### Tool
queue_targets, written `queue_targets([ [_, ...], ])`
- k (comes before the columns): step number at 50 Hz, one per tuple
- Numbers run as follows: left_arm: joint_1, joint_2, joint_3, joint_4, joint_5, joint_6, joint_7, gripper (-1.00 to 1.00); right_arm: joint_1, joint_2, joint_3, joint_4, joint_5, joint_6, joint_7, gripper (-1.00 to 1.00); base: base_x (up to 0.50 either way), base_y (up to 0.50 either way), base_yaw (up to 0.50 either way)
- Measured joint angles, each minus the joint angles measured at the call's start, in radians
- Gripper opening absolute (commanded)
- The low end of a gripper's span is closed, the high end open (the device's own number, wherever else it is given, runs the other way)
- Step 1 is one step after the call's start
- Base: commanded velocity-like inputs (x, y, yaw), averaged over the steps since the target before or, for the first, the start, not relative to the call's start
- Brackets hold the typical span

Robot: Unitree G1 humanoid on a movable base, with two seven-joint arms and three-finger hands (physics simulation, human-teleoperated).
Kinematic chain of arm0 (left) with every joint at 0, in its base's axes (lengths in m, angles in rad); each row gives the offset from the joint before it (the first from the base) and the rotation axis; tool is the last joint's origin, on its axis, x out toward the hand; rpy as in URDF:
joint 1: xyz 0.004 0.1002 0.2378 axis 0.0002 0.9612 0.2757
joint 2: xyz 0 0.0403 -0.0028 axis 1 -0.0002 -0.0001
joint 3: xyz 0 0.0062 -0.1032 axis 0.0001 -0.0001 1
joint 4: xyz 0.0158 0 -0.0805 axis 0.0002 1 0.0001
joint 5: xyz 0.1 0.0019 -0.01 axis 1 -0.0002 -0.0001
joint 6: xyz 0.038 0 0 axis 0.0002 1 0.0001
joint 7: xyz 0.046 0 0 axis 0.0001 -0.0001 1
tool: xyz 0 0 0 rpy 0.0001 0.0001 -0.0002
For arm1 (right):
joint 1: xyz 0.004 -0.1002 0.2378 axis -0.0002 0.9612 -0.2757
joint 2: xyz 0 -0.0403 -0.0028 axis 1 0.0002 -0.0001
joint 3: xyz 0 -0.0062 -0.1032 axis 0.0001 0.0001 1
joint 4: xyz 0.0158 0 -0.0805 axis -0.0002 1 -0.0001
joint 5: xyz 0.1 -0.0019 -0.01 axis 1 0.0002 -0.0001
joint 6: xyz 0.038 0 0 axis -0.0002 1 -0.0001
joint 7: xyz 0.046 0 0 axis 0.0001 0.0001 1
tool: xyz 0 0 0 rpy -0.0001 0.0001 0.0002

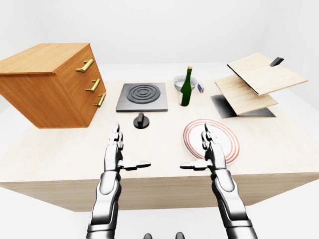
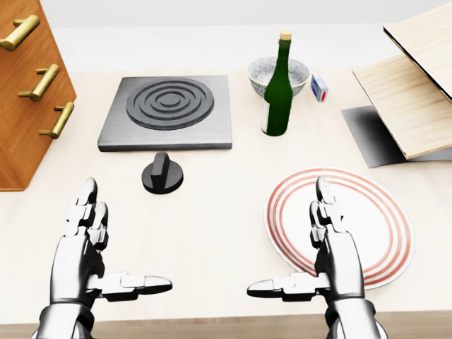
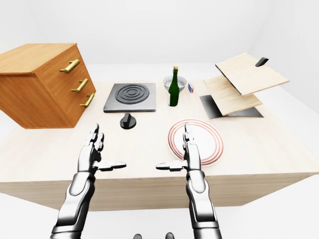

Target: Turn on the stove.

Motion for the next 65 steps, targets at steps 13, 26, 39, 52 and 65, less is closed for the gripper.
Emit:
queue_targets([
  [13, -0.027, 0.046, 0.095, -0.015, -0.056, 0.031, -0.009, 1.00, 0.007, -0.005, -0.007, -0.003, -0.013, -0.001, 0.012, 1.00, 0.00, 0.00, 0.00],
  [26, -0.038, 0.063, 0.125, -0.012, -0.074, 0.039, -0.013, 1.00, 0.006, -0.008, -0.009, -0.005, -0.012, 0.019, 0.025, 1.00, 0.02, 0.00, 0.00],
  [39, -0.042, 0.070, 0.138, -0.008, -0.082, 0.040, -0.015, 1.00, 0.004, -0.009, -0.009, 0.002, -0.006, 0.033, 0.044, 1.00, 0.49, 0.00, 0.00],
  [52, -0.052, 0.070, 0.137, -0.003, -0.082, 0.039, -0.015, 1.00, -0.013, -0.011, -0.012, 0.017, -0.005, 0.034, 0.049, 1.00, 0.50, 0.00, 0.00],
  [65, -0.044, 0.065, 0.123, 0.003, -0.068, 0.030, -0.018, 1.00, -0.006, -0.009, -0.014, 0.021, 0.004, 0.009, 0.047, 1.00, 0.05, 0.00, 0.00],
])
